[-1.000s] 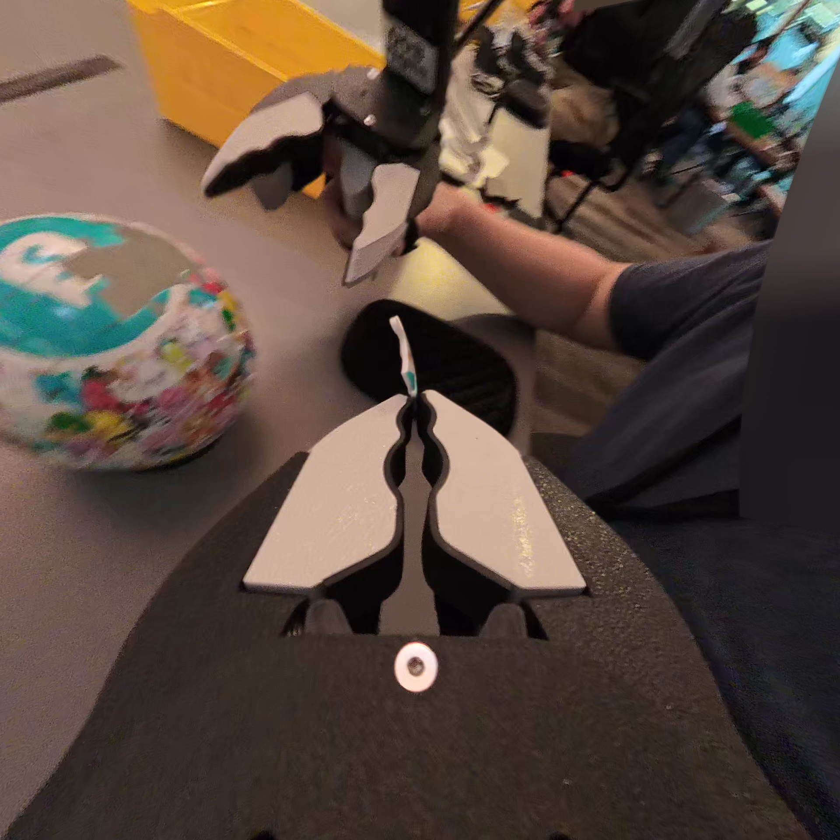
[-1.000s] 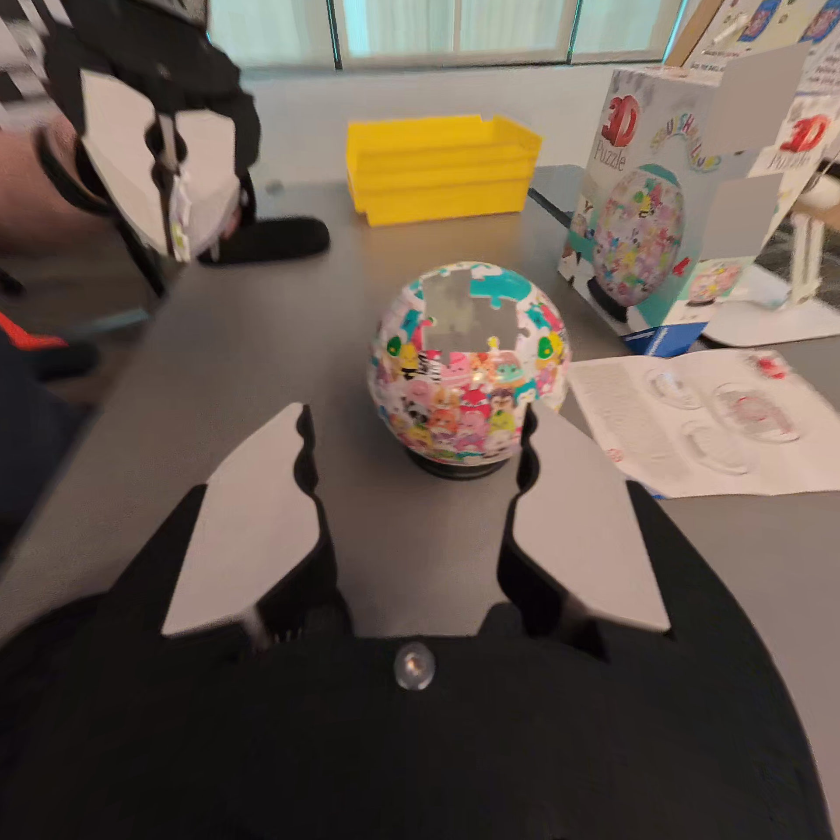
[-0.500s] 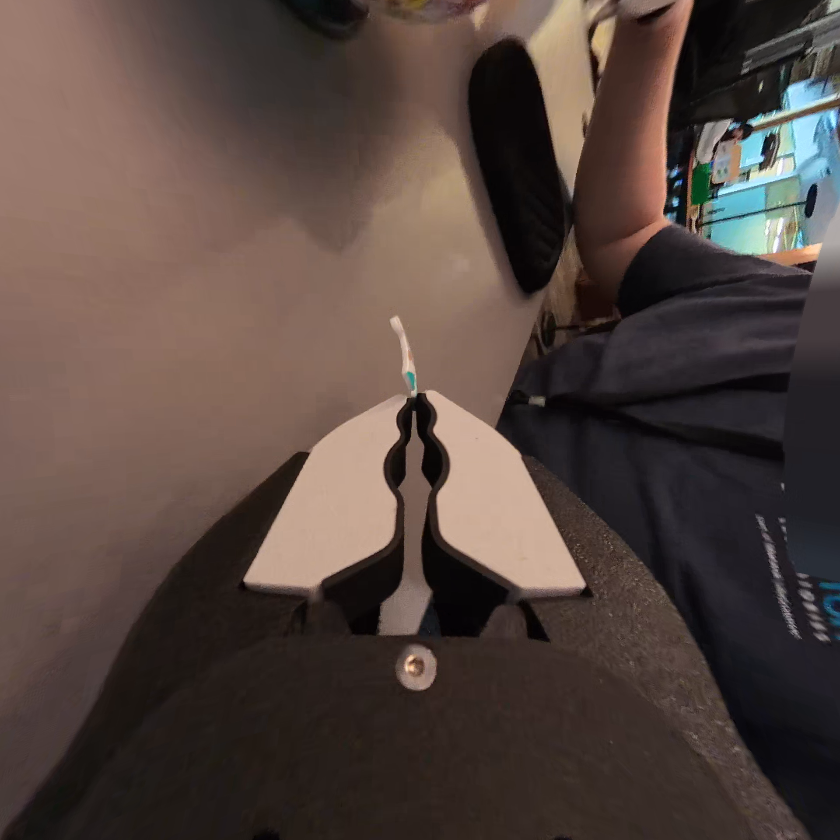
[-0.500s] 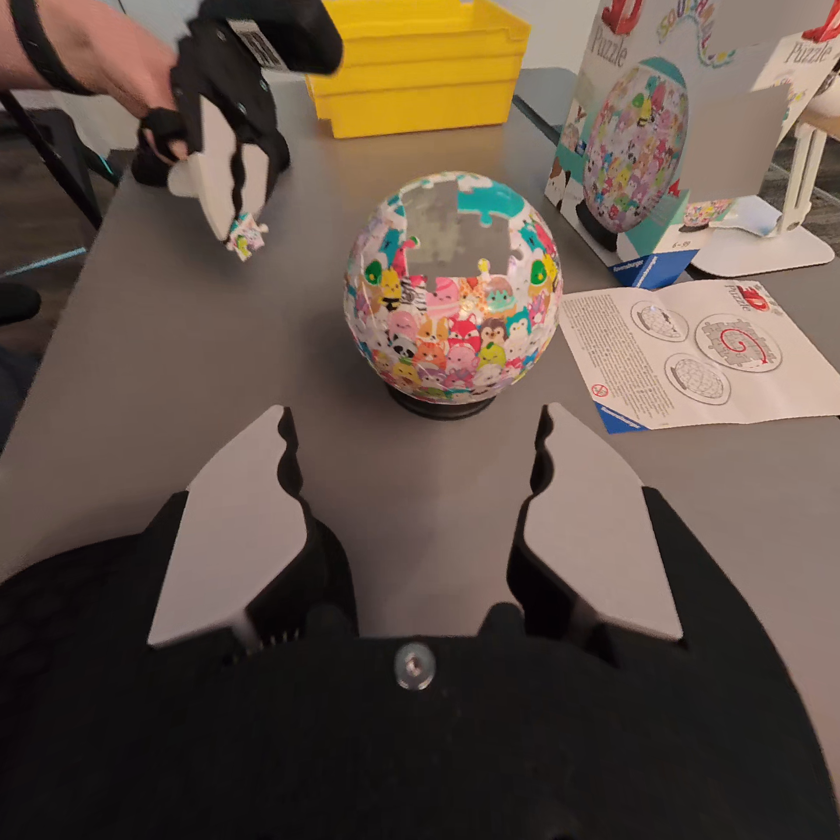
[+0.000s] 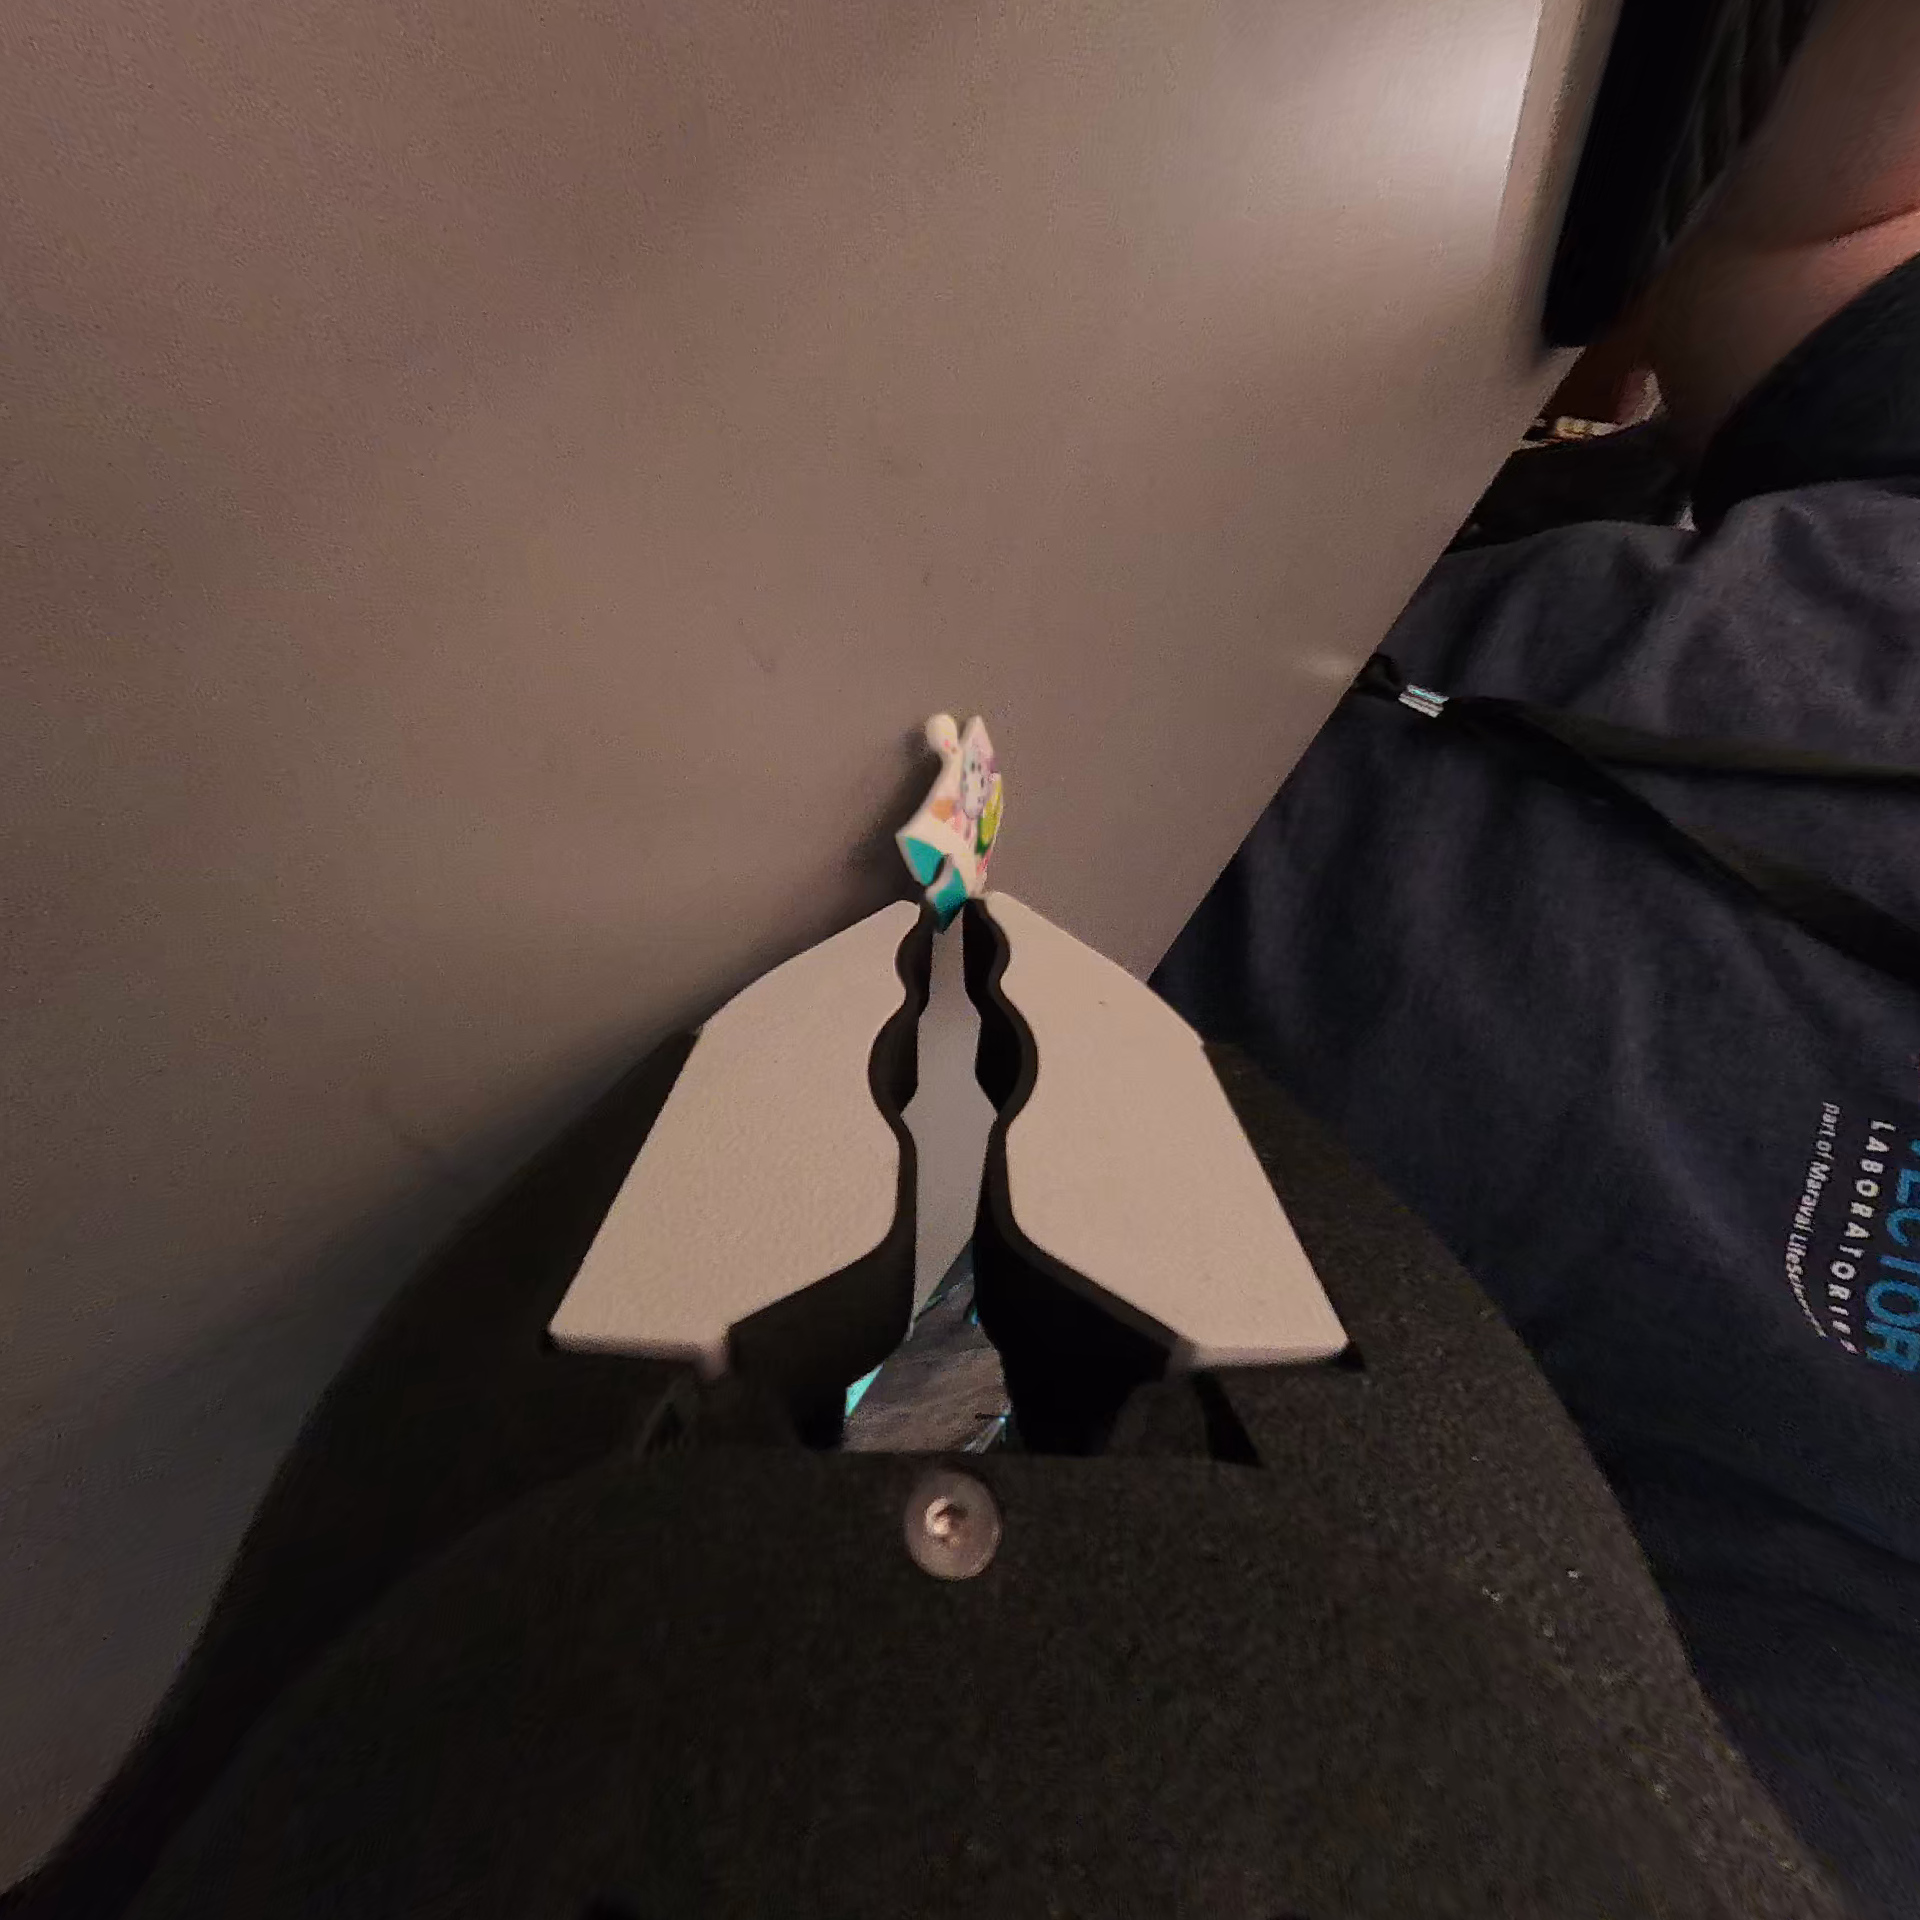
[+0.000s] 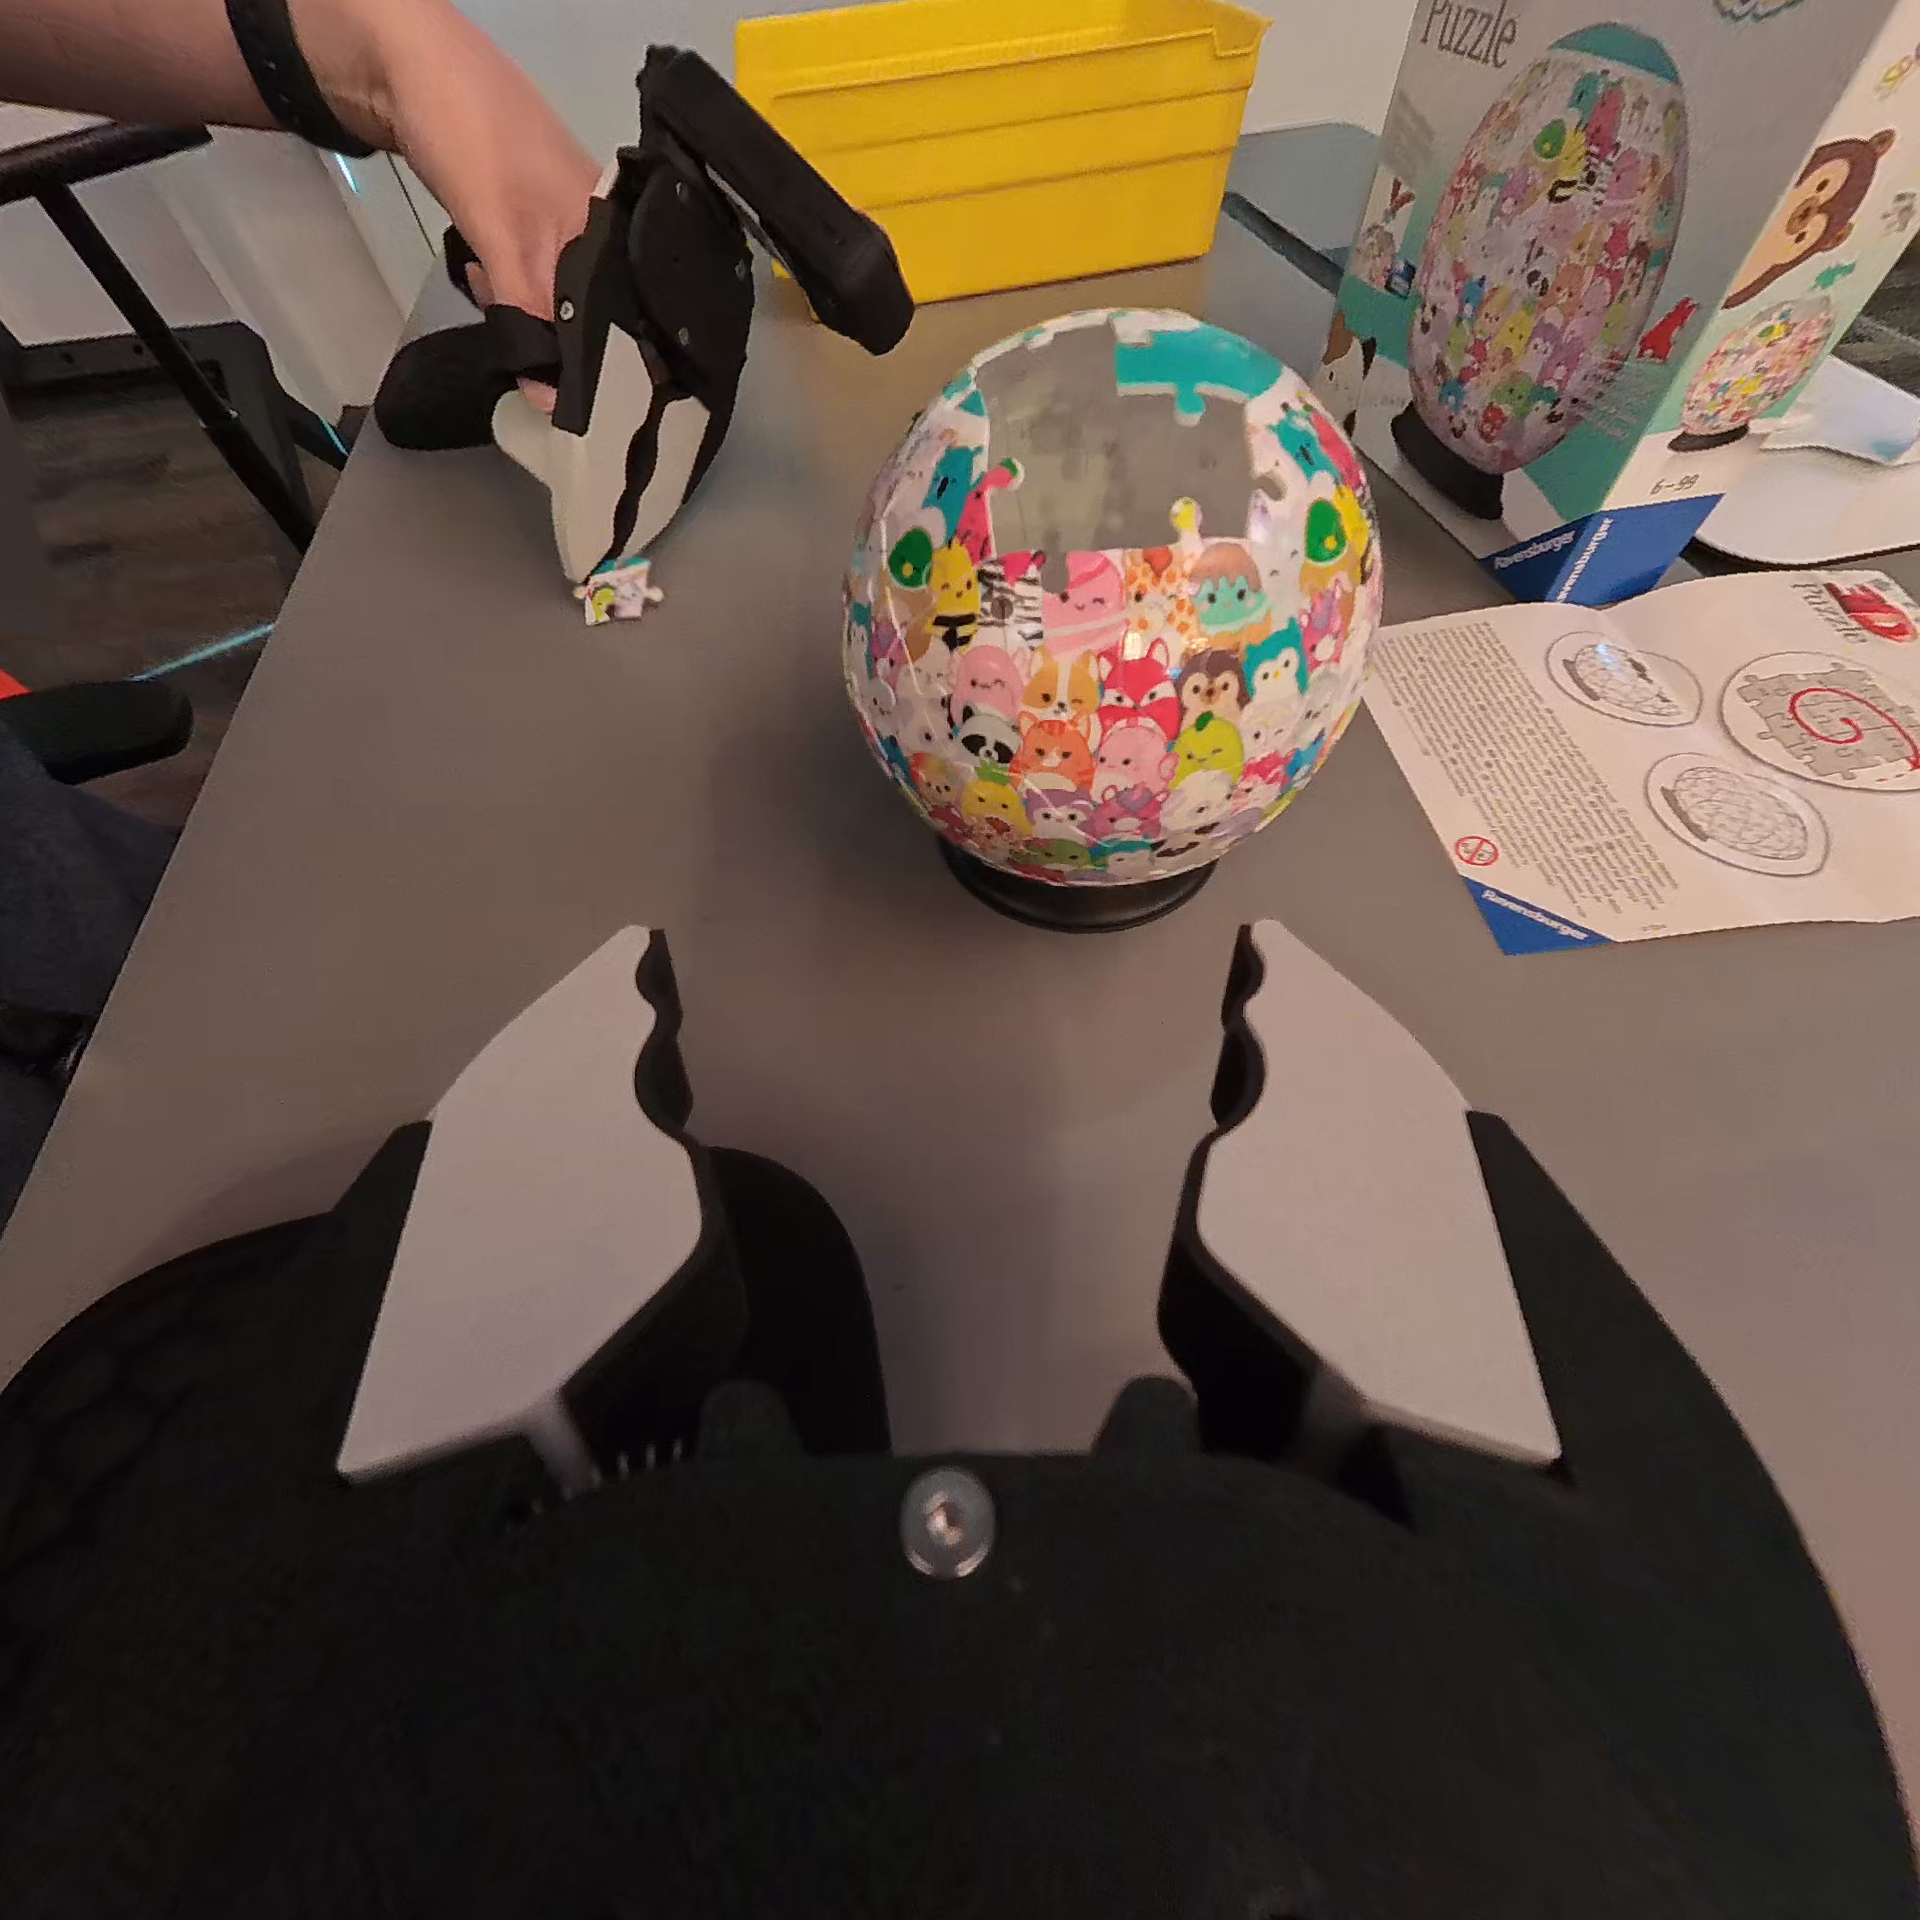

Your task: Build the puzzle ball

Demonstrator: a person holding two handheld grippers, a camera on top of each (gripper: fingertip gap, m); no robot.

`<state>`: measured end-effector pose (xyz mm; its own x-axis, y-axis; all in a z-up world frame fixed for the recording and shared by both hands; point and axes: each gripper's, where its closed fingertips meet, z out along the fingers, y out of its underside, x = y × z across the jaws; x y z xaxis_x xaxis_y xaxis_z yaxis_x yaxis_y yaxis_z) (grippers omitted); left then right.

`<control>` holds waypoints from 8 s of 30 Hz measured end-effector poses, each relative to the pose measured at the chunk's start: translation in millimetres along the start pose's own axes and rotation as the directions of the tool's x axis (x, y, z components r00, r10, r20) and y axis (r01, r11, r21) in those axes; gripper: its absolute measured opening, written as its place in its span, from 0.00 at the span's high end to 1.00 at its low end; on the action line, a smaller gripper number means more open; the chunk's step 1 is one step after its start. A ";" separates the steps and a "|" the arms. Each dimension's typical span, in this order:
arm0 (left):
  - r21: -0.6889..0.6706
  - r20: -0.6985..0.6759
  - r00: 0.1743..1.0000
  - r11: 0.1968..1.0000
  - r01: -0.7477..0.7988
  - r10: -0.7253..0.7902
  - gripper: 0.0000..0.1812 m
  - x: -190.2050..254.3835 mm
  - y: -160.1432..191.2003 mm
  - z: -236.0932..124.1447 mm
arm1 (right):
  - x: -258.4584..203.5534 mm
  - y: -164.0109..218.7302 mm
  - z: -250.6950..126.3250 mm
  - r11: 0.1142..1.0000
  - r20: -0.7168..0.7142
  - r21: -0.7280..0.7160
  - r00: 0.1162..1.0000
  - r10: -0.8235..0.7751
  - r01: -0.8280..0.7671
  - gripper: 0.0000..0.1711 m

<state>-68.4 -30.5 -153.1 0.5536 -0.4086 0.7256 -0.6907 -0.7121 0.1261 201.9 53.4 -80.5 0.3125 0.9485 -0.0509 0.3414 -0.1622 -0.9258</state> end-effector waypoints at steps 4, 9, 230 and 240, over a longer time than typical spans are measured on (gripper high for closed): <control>0.055 0.098 0.994 0.998 -0.043 0.038 0.91 -6.2 -8.8 -12.4 | 2.9 3.3 -1.3 1.000 -0.011 0.011 1.000 -0.007 0.007 0.41; 0.210 0.410 0.895 0.937 -0.279 0.175 0.79 -18.4 -26.0 -49.2 | 13.6 6.0 3.3 0.998 -0.048 0.032 0.998 -0.046 0.048 0.40; -0.052 0.935 0.050 0.276 -0.960 0.350 0.72 120.1 -68.0 -23.3 | -135.2 -78.0 47.8 0.901 0.290 0.002 0.863 0.414 -0.433 0.98; -0.293 0.933 -0.169 0.396 -0.870 0.318 0.72 88.1 -61.8 -45.9 | -127.5 -72.4 57.1 0.885 0.325 0.026 0.841 0.433 -0.466 0.98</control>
<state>1.7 3.7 -65.9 0.1210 -0.6900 -0.7136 -0.8917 0.2404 -0.3836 86.7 -40.3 -28.3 0.1229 0.8156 -0.5654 0.1338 -0.5781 -0.8049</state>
